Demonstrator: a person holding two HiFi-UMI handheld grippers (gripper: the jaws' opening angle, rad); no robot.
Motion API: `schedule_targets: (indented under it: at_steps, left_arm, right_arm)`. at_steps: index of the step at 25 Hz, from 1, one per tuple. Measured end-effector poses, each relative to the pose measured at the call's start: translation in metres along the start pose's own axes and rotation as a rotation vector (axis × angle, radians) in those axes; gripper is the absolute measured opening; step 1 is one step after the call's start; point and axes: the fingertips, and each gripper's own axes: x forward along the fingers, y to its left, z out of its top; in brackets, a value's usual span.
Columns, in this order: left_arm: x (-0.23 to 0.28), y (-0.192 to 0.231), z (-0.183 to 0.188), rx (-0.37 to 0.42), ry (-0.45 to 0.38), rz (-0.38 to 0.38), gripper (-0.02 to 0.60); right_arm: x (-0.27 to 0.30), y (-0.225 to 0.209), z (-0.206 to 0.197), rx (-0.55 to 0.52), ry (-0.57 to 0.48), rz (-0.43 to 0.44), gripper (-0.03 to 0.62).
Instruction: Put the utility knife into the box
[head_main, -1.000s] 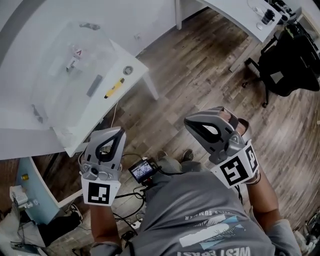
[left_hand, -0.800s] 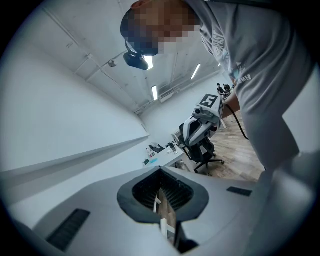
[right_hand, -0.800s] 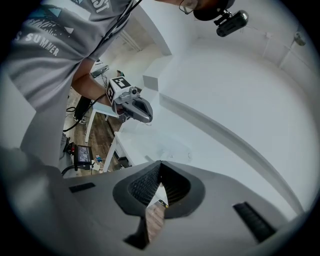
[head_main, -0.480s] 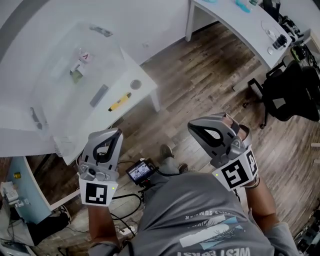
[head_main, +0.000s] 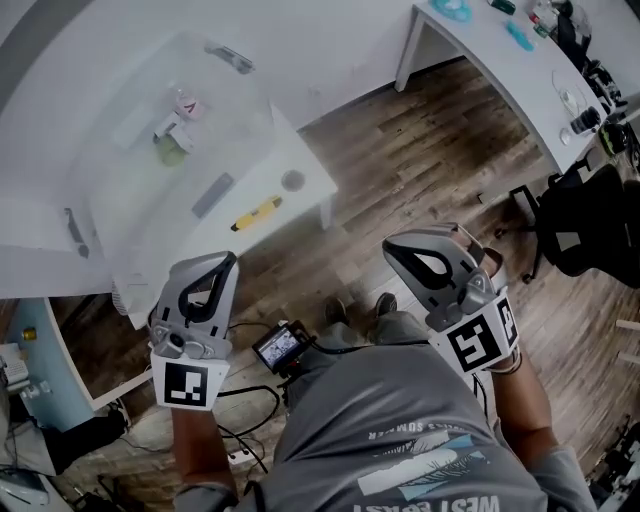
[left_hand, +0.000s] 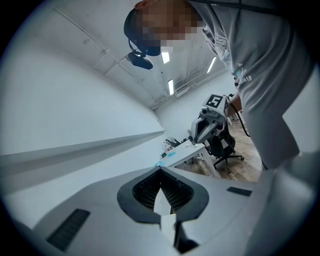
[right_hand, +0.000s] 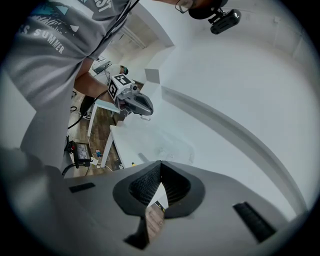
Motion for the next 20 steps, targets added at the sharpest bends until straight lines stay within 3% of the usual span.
schedule_targets:
  at_steps: [12, 16, 20]
  left_arm:
    - [-0.001, -0.001, -0.011, -0.065, 0.239, 0.223, 0.011]
    - [0.017, -0.005, 0.006, -0.051, 0.248, 0.276, 0.011]
    - [0.008, -0.014, -0.003, -0.086, 0.332, 0.329, 0.011]
  right_arm:
    - [0.047, -0.032, -0.025, -0.049, -0.171, 0.235, 0.011]
    - [0.05, -0.054, -0.031, -0.08, -0.228, 0.271, 0.011]
    - [0.073, -0.052, -0.03, -0.103, -0.264, 0.357, 0.011]
